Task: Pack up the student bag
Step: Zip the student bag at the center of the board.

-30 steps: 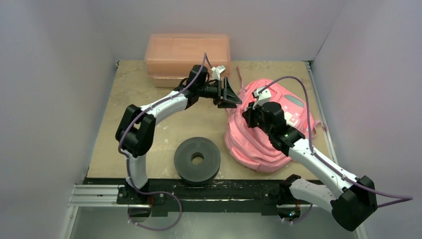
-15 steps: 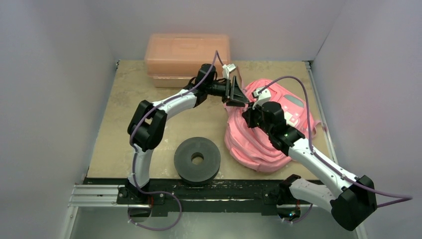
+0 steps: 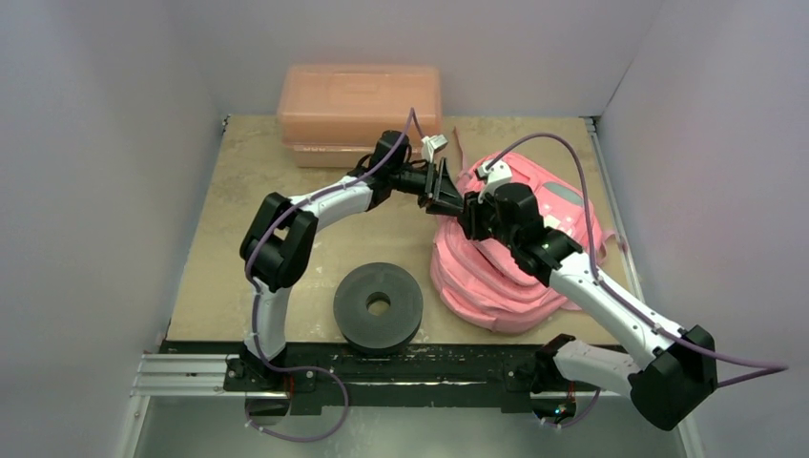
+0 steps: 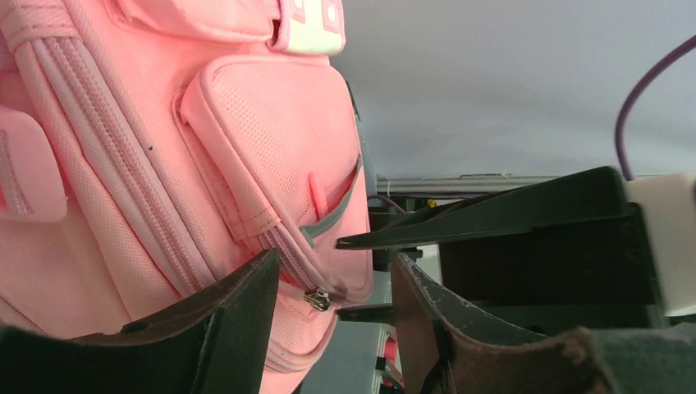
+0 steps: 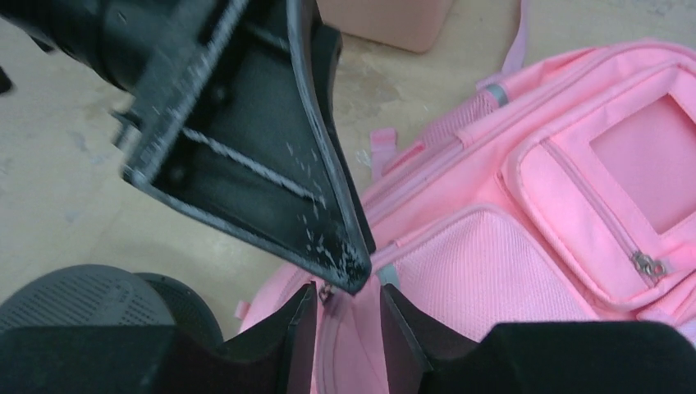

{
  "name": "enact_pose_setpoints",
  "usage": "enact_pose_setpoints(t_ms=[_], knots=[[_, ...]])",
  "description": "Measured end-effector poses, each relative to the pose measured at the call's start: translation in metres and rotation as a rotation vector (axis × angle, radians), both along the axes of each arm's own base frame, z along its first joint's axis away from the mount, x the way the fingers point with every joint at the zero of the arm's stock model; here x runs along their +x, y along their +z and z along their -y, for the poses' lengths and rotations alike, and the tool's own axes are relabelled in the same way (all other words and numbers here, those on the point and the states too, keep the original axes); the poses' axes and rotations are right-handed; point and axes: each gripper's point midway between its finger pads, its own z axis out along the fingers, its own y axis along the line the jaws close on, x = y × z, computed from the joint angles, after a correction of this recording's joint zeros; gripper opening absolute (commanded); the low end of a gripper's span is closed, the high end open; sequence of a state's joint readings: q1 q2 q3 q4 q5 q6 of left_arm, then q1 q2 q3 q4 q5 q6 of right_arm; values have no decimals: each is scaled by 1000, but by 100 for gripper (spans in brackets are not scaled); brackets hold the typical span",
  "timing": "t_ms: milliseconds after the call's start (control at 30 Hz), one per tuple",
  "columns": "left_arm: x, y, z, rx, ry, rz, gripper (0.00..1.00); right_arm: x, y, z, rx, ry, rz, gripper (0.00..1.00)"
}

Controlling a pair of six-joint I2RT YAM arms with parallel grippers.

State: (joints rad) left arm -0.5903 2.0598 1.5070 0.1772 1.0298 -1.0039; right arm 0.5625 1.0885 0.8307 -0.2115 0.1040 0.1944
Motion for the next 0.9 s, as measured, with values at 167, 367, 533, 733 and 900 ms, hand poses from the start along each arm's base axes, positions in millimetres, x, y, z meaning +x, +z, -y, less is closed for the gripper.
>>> enact_pose_setpoints(t_ms=[167,367,533,733,900], knots=[[-9,-11,-5,31,-25,-45,48,1,35,-6,32,22,25,53],[-16,-14,-8,41,-50,-62,49,-12,45,3,29,12,6,55],[-31,-20,-18,79,-73,-78,50,-17,30,18,26,-81,-64,57],[-47,-17,-25,83,-114,-81,51,-13,-2,54,119,-280,-189,62],[-56,-28,-27,119,-128,-96,57,-9,-20,79,143,-368,-252,65]])
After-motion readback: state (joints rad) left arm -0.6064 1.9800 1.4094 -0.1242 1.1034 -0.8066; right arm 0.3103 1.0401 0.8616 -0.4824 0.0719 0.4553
